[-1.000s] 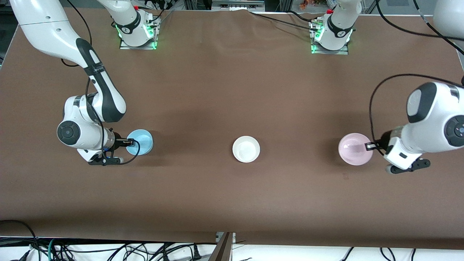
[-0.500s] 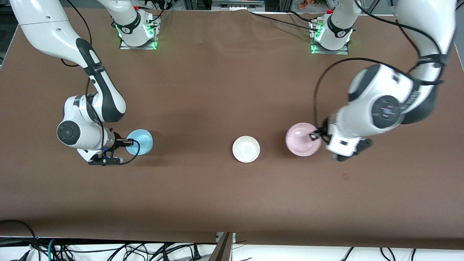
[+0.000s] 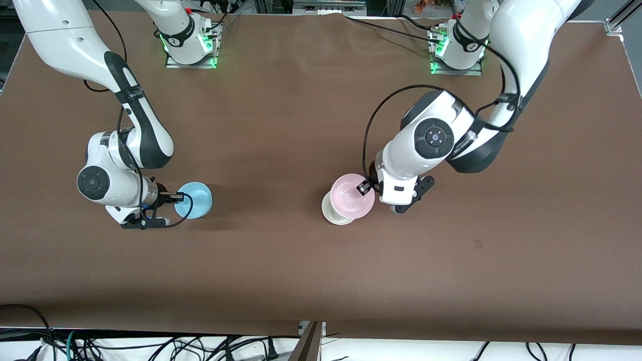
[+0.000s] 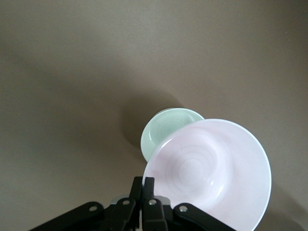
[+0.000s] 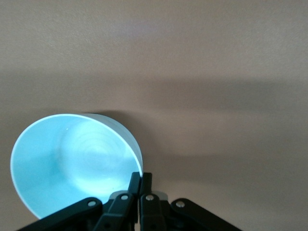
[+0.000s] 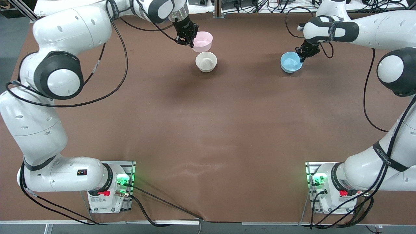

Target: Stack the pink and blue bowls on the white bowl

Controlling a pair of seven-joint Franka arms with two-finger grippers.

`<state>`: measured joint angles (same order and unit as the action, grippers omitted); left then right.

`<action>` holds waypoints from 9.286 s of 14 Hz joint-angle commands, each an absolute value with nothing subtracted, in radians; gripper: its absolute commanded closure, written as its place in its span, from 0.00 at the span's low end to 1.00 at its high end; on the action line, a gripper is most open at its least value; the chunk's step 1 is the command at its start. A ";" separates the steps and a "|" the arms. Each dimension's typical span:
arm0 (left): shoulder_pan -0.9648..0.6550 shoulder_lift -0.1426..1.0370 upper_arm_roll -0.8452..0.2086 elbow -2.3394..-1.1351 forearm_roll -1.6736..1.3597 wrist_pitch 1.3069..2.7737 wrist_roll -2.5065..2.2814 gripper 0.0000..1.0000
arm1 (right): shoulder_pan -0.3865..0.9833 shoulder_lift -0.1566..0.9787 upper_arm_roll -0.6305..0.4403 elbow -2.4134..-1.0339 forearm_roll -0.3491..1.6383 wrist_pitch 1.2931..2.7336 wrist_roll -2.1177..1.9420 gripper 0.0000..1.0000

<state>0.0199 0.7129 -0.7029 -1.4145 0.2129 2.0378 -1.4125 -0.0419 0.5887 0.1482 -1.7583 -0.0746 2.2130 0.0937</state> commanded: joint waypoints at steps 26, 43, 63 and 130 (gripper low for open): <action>-0.152 0.819 -0.529 -1.381 0.262 2.164 -1.509 1.00 | 0.063 0.571 0.233 -1.396 0.069 1.859 0.252 1.00; -0.207 0.848 -0.499 -1.381 0.342 2.174 -1.511 1.00 | 0.064 0.571 0.233 -1.396 0.064 1.859 0.252 1.00; -0.177 0.850 -0.499 -1.373 0.345 2.169 -1.493 0.42 | 0.077 0.571 0.233 -1.396 0.066 1.861 0.253 1.00; 0.334 0.057 -0.512 -1.695 0.114 1.683 -0.137 0.36 | 0.514 0.908 0.212 -1.149 0.046 2.313 1.052 0.00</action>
